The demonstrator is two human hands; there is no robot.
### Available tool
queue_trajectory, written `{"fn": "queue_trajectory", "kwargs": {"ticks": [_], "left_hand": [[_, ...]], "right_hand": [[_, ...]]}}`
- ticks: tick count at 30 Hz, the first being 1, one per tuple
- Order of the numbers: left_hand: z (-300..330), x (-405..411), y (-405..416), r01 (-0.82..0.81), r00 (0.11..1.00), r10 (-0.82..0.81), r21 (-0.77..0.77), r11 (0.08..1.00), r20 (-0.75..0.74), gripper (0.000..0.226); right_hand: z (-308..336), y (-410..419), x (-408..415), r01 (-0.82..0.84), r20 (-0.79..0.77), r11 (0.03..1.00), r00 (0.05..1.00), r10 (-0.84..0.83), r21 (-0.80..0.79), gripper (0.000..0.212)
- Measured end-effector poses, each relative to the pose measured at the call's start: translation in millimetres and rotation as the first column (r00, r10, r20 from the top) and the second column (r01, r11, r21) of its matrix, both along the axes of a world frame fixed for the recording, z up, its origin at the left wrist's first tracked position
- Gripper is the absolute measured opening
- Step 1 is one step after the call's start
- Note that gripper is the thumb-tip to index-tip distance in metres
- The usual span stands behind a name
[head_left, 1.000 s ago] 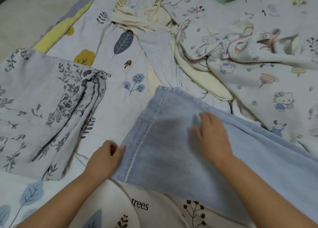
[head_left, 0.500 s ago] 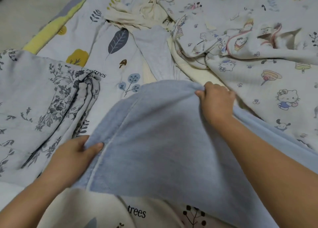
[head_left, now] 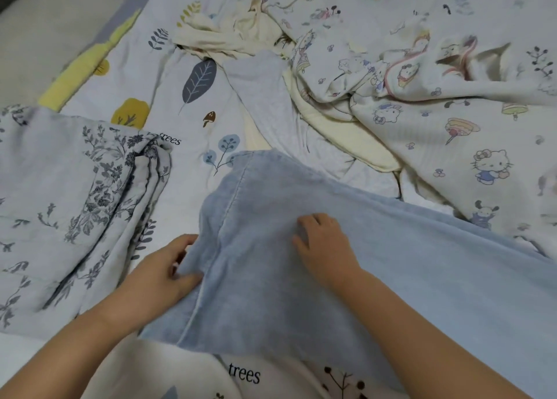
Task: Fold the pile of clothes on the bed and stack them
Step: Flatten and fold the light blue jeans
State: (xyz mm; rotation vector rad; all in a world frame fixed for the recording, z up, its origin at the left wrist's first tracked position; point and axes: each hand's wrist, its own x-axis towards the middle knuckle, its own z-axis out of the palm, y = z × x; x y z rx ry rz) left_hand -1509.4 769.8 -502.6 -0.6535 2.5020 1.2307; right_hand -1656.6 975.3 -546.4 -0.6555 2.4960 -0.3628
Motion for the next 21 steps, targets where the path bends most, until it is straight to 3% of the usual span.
{"fn": "queue_trajectory", "kwargs": {"ticks": [2, 4, 6, 8, 12, 14, 16, 21], "left_hand": [[16, 1, 15, 0.104, 0.994, -0.104, -0.015, 0.994, -0.013, 0.053], [28, 1, 34, 0.178, 0.981, -0.183, -0.081, 0.981, -0.057, 0.057], [36, -4, 59, 0.231, 0.964, -0.247, -0.145, 0.962, -0.104, 0.047], [42, -11, 86, 0.261, 0.953, -0.287, -0.212, 0.942, -0.101, 0.049], [50, -27, 134, 0.368, 0.923, -0.385, -0.297, 0.881, 0.0, 0.067], [57, -31, 153, 0.388, 0.911, -0.411, -0.284, 0.877, -0.024, 0.071], [65, -33, 170, 0.38, 0.911, -0.406, -0.238, 0.894, -0.07, 0.072], [79, -36, 217, 0.42, 0.894, -0.432, -0.113, 0.901, -0.121, 0.076]], "right_hand": [[18, -2, 3, 0.172, 0.213, 0.974, 0.967, -0.138, -0.151, 0.043], [37, -7, 4, 0.369, 0.436, 0.89, 0.87, -0.229, -0.269, 0.047], [56, -13, 4, 0.53, 0.614, 0.776, 0.751, -0.242, -0.342, 0.053], [72, -15, 2, 0.599, 0.682, 0.7, 0.698, -0.219, -0.389, 0.066], [86, -2, -8, 0.378, 0.477, 0.827, 0.865, -0.156, -0.415, 0.088], [89, 15, -10, 0.251, 0.314, 0.876, 0.941, -0.121, -0.413, 0.075], [94, 37, -12, 0.275, 0.247, 0.849, 0.953, -0.178, -0.45, 0.058], [107, 113, -23, 0.525, 0.363, 0.682, 0.849, -0.383, -0.509, 0.04]]}}
